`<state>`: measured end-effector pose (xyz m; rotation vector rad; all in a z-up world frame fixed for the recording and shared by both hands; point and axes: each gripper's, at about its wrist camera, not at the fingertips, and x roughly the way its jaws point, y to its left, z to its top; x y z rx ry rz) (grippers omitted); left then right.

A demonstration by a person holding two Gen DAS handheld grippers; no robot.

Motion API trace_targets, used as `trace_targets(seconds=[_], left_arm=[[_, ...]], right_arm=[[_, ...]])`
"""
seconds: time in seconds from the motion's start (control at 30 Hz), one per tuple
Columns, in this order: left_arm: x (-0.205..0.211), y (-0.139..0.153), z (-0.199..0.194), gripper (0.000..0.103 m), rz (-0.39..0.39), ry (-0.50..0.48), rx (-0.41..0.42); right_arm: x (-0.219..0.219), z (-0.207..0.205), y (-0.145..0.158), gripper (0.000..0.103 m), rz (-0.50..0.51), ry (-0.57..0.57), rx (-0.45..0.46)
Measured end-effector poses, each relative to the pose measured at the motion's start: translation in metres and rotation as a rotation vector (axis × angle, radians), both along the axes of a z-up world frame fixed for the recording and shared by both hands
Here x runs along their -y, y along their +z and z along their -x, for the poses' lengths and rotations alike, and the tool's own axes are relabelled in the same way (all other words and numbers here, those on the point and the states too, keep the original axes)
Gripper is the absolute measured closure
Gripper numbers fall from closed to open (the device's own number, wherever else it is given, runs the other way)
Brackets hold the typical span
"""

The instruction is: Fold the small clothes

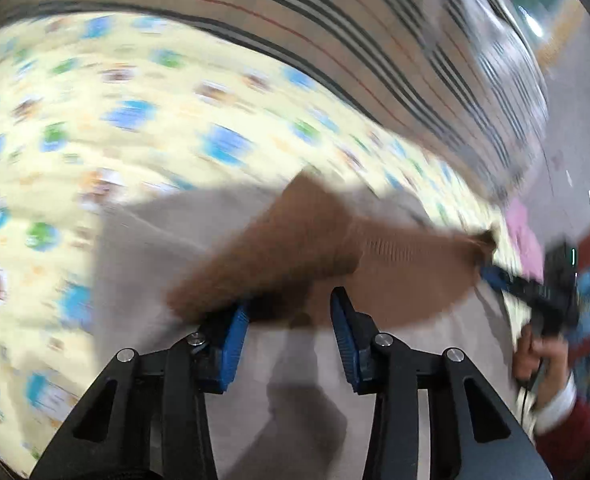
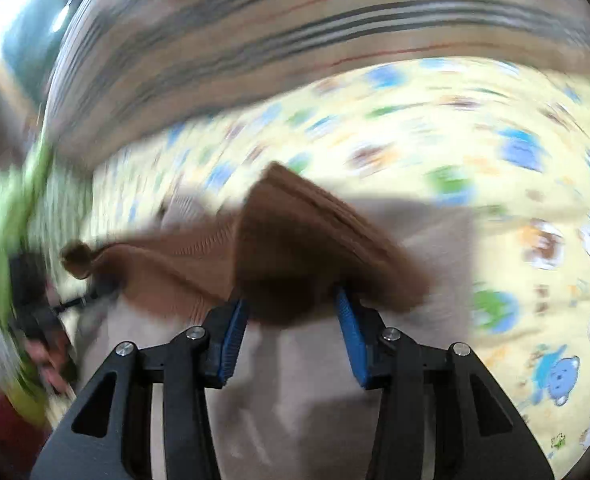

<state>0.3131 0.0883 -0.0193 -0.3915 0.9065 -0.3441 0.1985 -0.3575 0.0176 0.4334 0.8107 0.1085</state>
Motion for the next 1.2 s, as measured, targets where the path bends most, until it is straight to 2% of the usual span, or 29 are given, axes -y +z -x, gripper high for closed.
trace_targets(seconds=[0.07,0.13,0.23,0.3,0.33,0.5,0.73,1.03,1.2], left_arm=[[-0.020,0.000,-0.001,0.061,0.030,0.069,0.013],[-0.032,-0.002,0.005,0.061,0.067,0.111,0.026],[-0.046,-0.001,0.022,0.060,0.091,0.155,0.036],[-0.049,0.004,0.034,0.050,0.075,0.190,0.043],[-0.050,0.006,0.046,0.049,0.073,0.206,0.050],[-0.050,0.018,0.108,0.049,0.136,0.200,0.064],[-0.018,0.016,0.186,0.046,0.212,0.127,0.034],[0.007,-0.011,0.244,0.043,0.264,0.103,-0.056],[0.010,-0.019,0.263,0.039,0.286,0.118,-0.063]], right_arm=[[0.022,0.010,0.003,0.057,-0.033,-0.104,0.033],[0.030,0.019,0.005,0.057,-0.071,-0.133,0.063],[0.026,0.034,0.012,0.051,-0.013,-0.201,0.065],[0.027,0.052,0.015,0.051,-0.041,-0.218,0.078],[0.024,0.057,0.018,0.051,-0.061,-0.217,0.090],[0.007,0.097,0.023,0.046,-0.068,-0.176,0.125],[-0.041,0.131,0.011,0.043,-0.095,-0.093,0.089],[-0.068,0.182,-0.007,0.037,-0.148,-0.083,0.048],[-0.078,0.211,-0.014,0.036,-0.184,-0.094,0.029]])
